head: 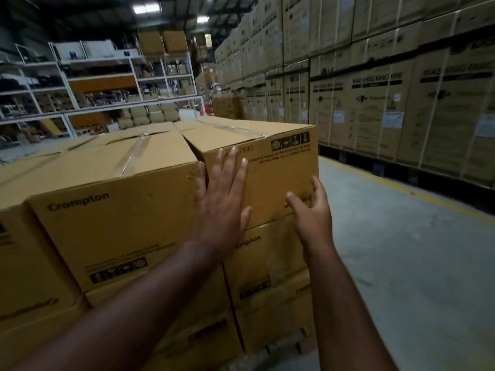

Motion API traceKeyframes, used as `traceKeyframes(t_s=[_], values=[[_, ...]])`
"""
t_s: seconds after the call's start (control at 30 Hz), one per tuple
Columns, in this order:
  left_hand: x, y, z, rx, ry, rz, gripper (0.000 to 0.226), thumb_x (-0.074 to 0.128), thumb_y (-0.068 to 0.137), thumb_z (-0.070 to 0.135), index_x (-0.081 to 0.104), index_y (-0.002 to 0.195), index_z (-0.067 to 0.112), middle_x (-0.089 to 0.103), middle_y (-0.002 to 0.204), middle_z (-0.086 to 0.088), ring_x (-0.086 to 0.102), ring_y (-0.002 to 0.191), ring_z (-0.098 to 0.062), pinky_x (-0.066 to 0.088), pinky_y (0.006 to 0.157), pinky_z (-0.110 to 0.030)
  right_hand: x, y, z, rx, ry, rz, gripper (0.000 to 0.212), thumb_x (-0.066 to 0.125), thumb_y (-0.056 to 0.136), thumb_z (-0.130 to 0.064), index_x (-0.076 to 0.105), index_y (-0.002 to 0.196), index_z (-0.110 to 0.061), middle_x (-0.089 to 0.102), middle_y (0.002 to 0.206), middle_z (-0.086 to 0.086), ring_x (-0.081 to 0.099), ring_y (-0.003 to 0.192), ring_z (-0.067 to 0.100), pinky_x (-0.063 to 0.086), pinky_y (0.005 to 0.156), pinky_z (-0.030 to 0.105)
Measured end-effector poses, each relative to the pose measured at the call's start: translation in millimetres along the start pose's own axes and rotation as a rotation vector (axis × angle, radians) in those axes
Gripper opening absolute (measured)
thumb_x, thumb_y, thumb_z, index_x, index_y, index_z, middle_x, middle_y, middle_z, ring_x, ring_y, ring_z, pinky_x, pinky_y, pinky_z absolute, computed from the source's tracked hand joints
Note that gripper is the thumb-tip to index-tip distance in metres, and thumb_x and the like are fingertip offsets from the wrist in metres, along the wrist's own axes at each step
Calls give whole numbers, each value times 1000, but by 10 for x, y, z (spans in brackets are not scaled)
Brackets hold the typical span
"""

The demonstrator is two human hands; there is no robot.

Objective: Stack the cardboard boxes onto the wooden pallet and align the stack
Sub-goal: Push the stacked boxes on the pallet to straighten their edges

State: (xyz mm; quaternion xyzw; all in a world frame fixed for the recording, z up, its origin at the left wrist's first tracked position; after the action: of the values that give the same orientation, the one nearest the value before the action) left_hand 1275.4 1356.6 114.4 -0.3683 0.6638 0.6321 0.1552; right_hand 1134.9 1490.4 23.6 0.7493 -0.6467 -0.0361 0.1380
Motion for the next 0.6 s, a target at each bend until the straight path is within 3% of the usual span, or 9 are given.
traceKeyframes(t_s=[0.07,0.13,0.23,0.37,0.47,0.5,0.6], values=[[1,86,-71,-26,31,-7,108,74,86,48,6,164,16,-3,173,-8,-8,160,-26,-5,128,-52,-161,95,116,-40,-226,72,86,71,95,-37,20,164,-35,10,174,-13,29,155,21,38,118,45],[64,115,-128,-58,35,-35,114,73,84,55,0,164,17,-7,173,-7,-12,159,-24,-6,128,-50,-288,186,186,-99,-398,154,89,70,95,-42,17,165,-33,-4,173,-19,22,157,20,40,112,43],[210,104,-195,-79,84,-91,118,68,85,62,-5,164,15,-14,172,-6,-20,158,-22,-8,128,-50,-259,362,361,-84,-349,91,93,69,95,-47,11,166,-33,2,174,-14,21,158,20,35,114,38],[258,169,-209,-96,106,-50,114,66,87,64,1,165,12,-7,173,-8,-14,159,-23,-10,127,-49,-42,530,519,-50,-324,-46,100,69,91,-55,5,165,-37,16,173,-8,27,155,25,36,120,54],[265,268,-173,-101,133,-16,114,64,85,67,4,165,12,-4,173,-7,-12,159,-22,-10,127,-50,-2,625,626,-74,-360,-48,107,73,89,-55,-1,165,-37,-6,173,-16,18,158,24,34,119,54],[279,298,-171,-108,148,-18,114,63,85,70,4,165,12,-4,173,-7,-12,159,-23,-10,127,-51,-14,663,691,-49,-337,-56,110,74,89,-54,-3,165,-38,-5,173,-15,17,158,25,33,121,56],[293,342,-188,-126,155,0,113,64,84,69,9,165,12,1,173,-8,-9,160,-24,-9,127,-51,-18,702,810,-18,-263,-72,106,73,87,-59,5,165,-36,21,171,-6,31,154,27,38,118,57]])
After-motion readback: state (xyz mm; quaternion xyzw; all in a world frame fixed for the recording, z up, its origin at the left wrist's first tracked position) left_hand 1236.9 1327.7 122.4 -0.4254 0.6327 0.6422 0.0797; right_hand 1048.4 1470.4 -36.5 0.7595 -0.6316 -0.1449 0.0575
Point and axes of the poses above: each hand's wrist, its own y-axis towards the middle knuckle, its own x-axis out of the palm, z = x × y, the point moved 10 cm from there along y, towards the middle knuckle
